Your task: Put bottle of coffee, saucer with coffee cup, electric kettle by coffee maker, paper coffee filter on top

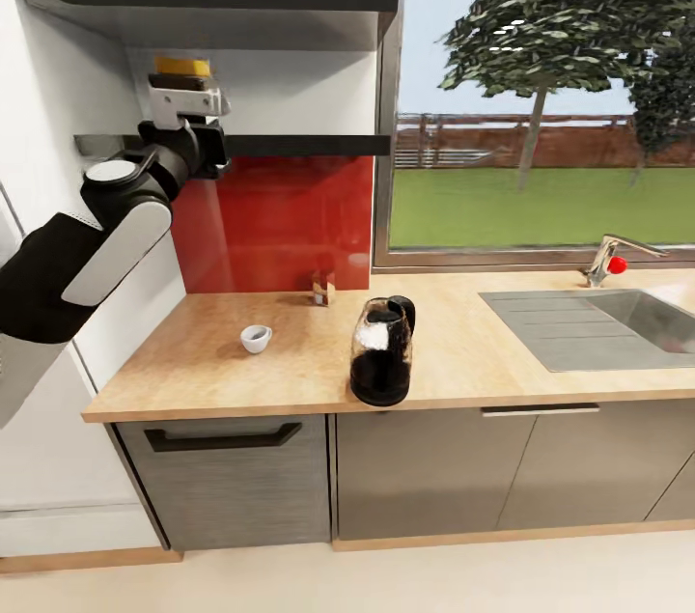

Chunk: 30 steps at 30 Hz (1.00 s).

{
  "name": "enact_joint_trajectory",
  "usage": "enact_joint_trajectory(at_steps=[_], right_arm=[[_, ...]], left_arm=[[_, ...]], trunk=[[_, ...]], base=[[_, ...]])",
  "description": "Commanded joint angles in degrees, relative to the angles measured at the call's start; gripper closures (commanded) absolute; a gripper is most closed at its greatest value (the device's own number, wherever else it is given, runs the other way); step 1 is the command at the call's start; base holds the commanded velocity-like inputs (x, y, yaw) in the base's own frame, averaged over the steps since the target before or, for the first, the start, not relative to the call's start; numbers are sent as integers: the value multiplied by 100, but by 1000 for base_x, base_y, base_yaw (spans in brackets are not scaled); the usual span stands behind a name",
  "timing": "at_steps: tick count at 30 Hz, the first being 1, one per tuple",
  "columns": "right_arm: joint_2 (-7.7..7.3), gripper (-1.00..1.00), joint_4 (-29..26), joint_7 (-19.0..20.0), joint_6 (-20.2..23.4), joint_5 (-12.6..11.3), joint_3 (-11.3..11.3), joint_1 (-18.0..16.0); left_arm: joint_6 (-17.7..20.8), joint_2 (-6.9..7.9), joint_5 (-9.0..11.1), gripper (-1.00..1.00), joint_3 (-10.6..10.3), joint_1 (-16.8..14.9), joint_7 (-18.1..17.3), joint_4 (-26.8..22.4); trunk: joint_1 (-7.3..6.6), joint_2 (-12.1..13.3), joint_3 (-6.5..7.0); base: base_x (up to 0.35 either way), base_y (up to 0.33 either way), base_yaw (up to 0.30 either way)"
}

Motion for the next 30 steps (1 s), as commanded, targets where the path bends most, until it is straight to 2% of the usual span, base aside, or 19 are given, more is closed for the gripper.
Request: enact_joint_trajectory(at_steps=[1,4,6,14,20,30], right_arm=[[0,-100,-1,19,-23,40,-17,-4],[0,-100,-1,19,-23,45,-17,-4],[0,-100,-1,19,-23,42,-23,-4],[0,-100,-8,19,-23,33,-30,-4],[-3,-100,-16,19,-23,31,-53,-4],[0,-100,-18,19,-14,31,-51,-4]], left_arm=[[-43,11,14,100,-16,53,46,-27],[-358,27,14,100,-18,281,55,-70],[-771,35,14,100,-27,800,61,-103],[-1279,37,14,100,-29,1392,62,-109],[-1381,32,14,100,-29,1617,63,-91],[-1385,32,14,100,-29,1629,63,-73]], trunk=[[1,-8,-9],[1,-8,-9],[1,-8,-9],[1,-8,-9],[1,-8,-9],[1,-8,-9]], base=[[0,0,0],[0,0,0],[0,0,0],[0,0,0],[0,0,0],[0,0,-110]])
